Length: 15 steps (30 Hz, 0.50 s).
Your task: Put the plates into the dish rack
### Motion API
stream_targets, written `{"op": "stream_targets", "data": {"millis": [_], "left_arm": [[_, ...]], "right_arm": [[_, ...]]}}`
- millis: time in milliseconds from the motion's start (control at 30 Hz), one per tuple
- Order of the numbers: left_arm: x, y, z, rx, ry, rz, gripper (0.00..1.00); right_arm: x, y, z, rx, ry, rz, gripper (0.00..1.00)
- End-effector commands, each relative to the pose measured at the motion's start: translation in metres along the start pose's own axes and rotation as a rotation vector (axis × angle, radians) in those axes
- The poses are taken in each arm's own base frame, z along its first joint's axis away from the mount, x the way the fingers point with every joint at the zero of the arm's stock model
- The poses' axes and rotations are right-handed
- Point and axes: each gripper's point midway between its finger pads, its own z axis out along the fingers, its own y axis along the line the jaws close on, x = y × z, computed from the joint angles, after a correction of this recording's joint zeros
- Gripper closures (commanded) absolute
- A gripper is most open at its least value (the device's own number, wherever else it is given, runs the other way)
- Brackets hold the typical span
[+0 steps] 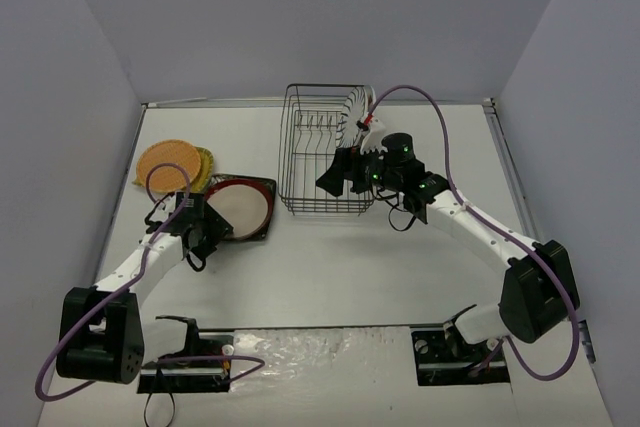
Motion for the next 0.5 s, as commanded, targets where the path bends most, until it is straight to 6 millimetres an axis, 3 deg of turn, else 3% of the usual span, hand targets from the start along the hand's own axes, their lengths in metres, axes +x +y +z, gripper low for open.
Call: {"op": "stream_targets", "data": {"millis": [0,167,300,467], "left_arm": [[-0.015,-0.014,-0.003,0.049,-0.056,-0.044,0.48],[-0.012,-0.007,-0.002,0.038,-0.064,-0.049,0.65],[-0.012,-0.003,-0.005,0.037,-0.074,-0.059,0.73],[-0.016,-0.005,-0.022,0.049,-0.095,-0.060,0.85]], "right_arm": [[-0.023,0.021,-0.009,-0.069,-0.083,-0.047,0.11],[-0.020,0.020,-0.009,-0.068,-0.077,-0.042,0.11],[-0.018,0.019,-0.010,-0.067,-0.075,-0.042,0.11],[-0.020,0.022,-0.011,-0.071,-0.079,-0.041,0.11]]}}
